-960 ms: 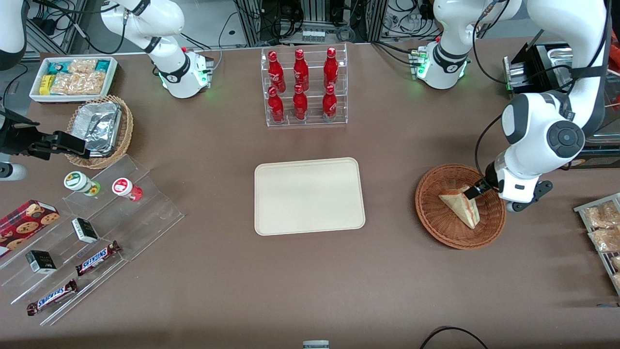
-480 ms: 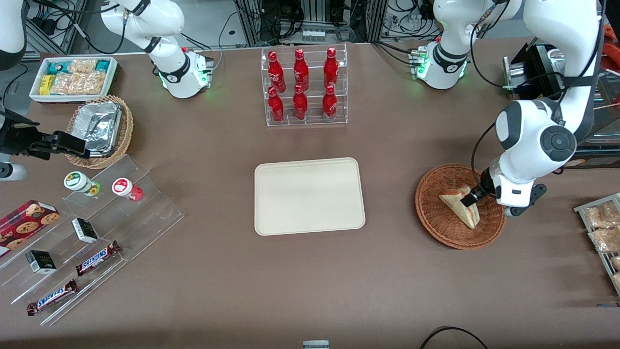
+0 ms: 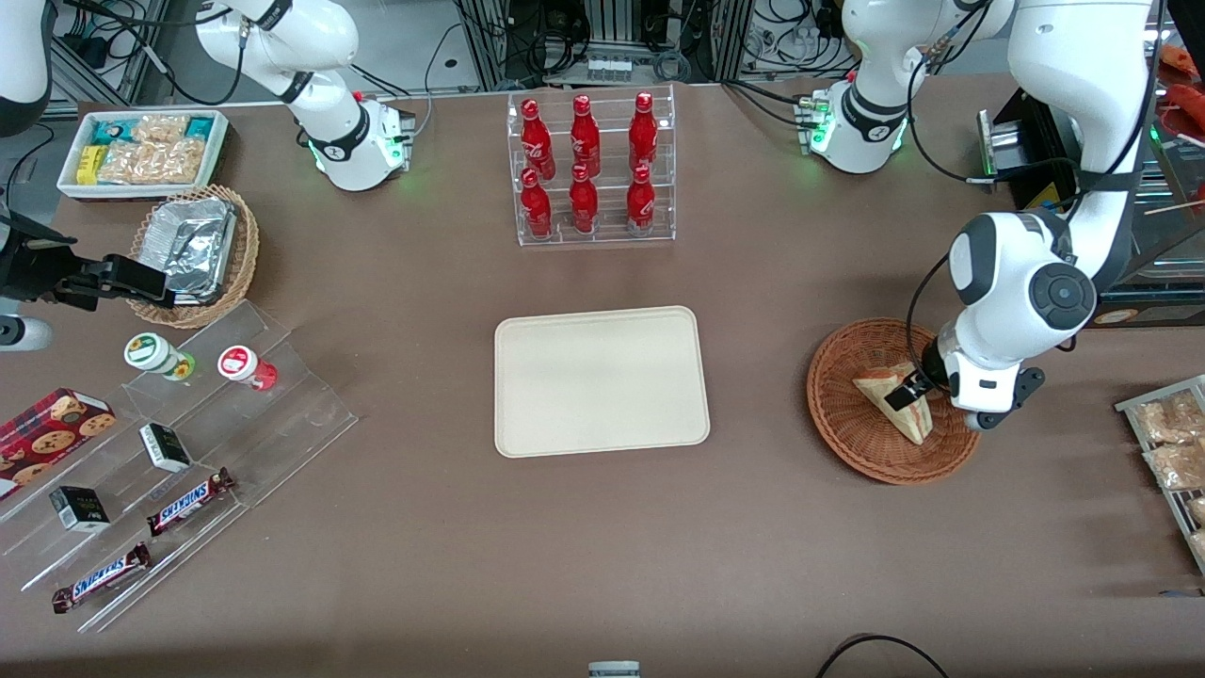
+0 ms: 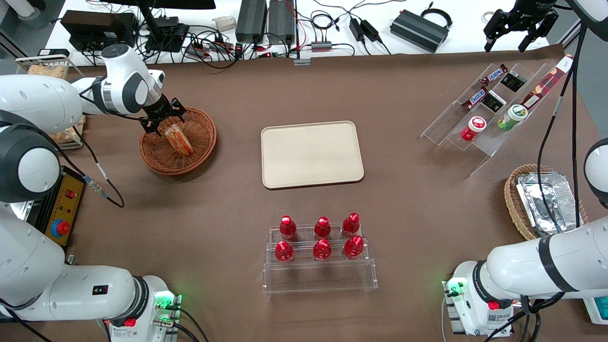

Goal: Place sandwich from basket to tray
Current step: 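Close the left gripper on the sandwich's upright edge, then lift the sandwich and carry it with the left gripper over the cream tray, then lower the sandwich onto the tray center with the left gripper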

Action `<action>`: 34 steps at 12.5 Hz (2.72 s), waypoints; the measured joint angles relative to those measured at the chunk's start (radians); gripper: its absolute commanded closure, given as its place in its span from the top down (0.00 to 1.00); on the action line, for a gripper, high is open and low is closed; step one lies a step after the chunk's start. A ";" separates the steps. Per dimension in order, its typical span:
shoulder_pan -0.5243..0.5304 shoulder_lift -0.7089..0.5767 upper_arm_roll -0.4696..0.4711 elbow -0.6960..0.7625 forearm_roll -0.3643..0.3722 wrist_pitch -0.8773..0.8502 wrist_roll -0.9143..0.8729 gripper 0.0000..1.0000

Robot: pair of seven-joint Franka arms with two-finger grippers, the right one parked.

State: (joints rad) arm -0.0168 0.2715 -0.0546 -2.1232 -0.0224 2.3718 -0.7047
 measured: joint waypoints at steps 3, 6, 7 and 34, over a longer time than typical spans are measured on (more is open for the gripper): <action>0.000 0.020 0.000 -0.028 0.000 0.038 -0.010 0.90; 0.001 0.024 0.000 -0.047 0.000 0.042 -0.021 0.00; 0.000 0.023 0.000 -0.047 0.000 0.041 -0.023 0.00; -0.651 0.420 -0.031 0.703 0.000 -0.385 -0.110 0.00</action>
State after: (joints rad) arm -0.6680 0.6916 -0.0852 -1.4198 -0.0226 1.9866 -0.8147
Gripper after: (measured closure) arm 0.846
